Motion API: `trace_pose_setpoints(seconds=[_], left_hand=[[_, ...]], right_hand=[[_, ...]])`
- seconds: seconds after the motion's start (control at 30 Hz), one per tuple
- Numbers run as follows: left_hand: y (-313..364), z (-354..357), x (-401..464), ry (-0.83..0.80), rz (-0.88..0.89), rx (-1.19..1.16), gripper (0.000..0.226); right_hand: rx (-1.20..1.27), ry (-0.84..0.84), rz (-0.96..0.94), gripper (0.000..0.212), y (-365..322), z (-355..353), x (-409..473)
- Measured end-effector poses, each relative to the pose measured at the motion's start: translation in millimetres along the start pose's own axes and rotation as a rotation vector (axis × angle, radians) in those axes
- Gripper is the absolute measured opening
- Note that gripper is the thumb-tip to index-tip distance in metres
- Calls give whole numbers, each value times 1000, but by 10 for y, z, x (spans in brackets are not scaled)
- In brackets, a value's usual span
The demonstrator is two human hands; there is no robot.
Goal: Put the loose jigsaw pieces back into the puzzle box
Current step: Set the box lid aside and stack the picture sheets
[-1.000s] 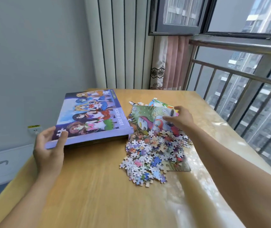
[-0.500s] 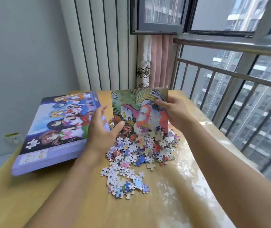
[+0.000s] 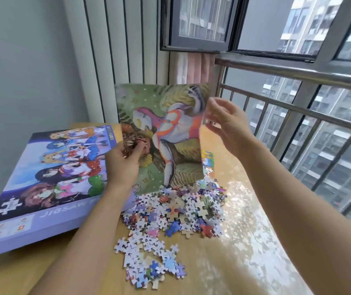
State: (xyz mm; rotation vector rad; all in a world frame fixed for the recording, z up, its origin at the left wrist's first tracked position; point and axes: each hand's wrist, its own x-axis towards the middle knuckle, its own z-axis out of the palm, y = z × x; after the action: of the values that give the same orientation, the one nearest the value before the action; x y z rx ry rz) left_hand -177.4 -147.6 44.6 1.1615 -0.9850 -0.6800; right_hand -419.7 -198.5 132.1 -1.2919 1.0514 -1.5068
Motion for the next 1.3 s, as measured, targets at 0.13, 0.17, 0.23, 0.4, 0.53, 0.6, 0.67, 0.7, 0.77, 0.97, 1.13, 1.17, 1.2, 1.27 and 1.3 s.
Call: trace_pose_setpoints(seconds=[0.13,0.17,0.23,0.4,0.53,0.6,0.67,0.7,0.77,0.97,1.13,1.17,1.2,1.27,1.3], left_hand=[[-92,-146,271,230,-172,-117,18],[-114,-194,311,234,-191,-123,17],[-164,-261,351,212,-217,-124,14],[-272,-367,438,213,-289,-215,6],[-356,-441,502,258,-360,-291,6],[-370,-443,505,269,-386,-302,17],[-382,-454,520,278,-384,-302,24],[-385,-467,521,285,-380,-311,32],[-397,-506,554,287,-370,-334,68],[-421,-635,671,306,-359,-378,97],[-658,-737,833,342,-358,-418,99],[-623,-735,809,340,-360,-427,97],[-622,-747,817,346,-350,-445,94],[-534,-746,777,371,-312,-458,89],[-494,-749,756,377,-301,-462,83]], right_hand=[[-571,249,431,52,452,-248,93],[-635,183,571,53,590,-291,59],[-617,127,722,53,801,-329,31],[-477,175,780,43,1019,-299,172],[-292,178,712,25,1046,-294,219],[-187,171,634,29,1016,-282,219],[-117,137,599,37,965,-270,224],[-82,103,591,39,920,-261,214],[-9,62,568,38,843,-248,221],[46,34,380,16,656,-196,250],[104,1,189,21,451,-143,268],[114,12,152,21,411,-131,282],[127,21,116,20,370,-119,296],[147,20,51,19,282,-102,301],[155,16,22,19,234,-102,298]])
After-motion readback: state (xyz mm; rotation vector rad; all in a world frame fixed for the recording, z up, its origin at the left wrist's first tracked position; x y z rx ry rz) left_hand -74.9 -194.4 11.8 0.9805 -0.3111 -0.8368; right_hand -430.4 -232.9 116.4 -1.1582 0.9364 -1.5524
